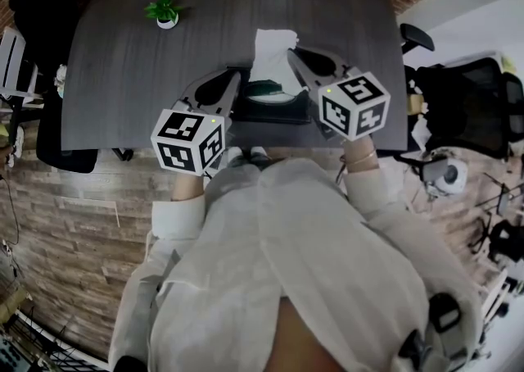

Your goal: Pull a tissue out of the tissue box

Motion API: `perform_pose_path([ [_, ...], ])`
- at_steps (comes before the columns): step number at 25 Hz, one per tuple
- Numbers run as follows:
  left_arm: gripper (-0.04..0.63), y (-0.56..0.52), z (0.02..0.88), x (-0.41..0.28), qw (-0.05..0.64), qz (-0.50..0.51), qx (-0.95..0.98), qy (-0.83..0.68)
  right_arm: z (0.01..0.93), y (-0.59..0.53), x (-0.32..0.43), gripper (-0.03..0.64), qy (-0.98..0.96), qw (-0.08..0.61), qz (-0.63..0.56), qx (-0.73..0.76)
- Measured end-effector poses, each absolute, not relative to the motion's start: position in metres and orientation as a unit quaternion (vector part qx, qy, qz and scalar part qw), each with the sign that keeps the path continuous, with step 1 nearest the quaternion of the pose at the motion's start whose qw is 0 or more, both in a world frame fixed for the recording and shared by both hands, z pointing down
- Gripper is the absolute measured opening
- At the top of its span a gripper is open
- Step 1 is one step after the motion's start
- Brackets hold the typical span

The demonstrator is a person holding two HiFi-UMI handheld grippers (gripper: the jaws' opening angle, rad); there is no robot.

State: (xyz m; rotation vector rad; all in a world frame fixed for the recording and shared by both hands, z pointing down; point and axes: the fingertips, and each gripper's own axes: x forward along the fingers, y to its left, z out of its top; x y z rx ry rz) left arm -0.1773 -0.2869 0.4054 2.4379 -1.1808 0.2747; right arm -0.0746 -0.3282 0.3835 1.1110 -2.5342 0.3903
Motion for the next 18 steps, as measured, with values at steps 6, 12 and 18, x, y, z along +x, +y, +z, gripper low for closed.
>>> perform_pose_path([
  [6,0.016,-0.296,0.393,-0.175,0.193,0.091,0.883,-0.418,0.364,-0.334,-0.071,0.011,-0.896,0.155,0.115,0.4],
  [12,0.015,-0.304,0.37,-0.169,0.167,0.06,0.899,-0.401,0.335,-0.337,-0.061,0.011,-0.896,0.12,0.097,0.416],
  [18,0.01,-0.308,0.356,-0.164,0.145,0.063,0.903,-0.399,0.308,-0.332,-0.054,0.011,-0.896,0.087,0.08,0.428],
])
